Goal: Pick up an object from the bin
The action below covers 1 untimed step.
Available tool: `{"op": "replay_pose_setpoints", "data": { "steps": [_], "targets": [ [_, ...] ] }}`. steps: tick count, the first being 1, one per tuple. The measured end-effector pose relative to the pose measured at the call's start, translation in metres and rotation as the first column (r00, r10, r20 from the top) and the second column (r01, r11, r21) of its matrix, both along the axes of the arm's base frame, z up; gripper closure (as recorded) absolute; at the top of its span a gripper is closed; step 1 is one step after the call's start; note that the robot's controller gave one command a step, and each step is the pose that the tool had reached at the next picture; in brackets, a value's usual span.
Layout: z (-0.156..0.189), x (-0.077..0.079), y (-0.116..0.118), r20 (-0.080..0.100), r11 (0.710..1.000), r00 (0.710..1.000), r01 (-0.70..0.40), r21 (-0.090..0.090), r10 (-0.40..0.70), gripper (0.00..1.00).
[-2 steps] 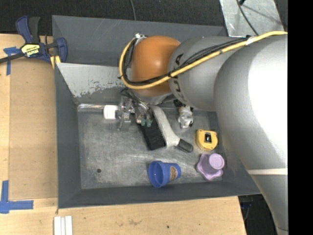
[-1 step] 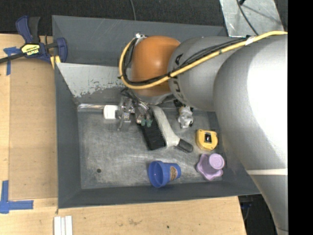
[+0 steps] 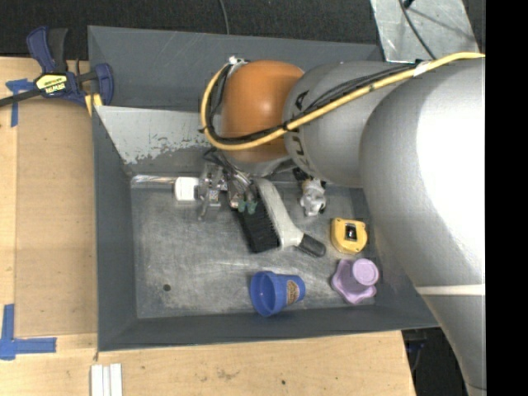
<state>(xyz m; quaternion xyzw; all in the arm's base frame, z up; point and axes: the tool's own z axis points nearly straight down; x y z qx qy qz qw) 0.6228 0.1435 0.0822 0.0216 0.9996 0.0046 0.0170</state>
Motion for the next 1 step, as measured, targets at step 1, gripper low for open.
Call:
{"op": "replay_pose_setpoints", "data": {
  "steps": [1],
  "targets": [
    [0.0241, -0.0039, 0.0006, -0.030, 1.000, 0.999, -0.015, -0.008, 0.015, 1.00]
  ]
}}
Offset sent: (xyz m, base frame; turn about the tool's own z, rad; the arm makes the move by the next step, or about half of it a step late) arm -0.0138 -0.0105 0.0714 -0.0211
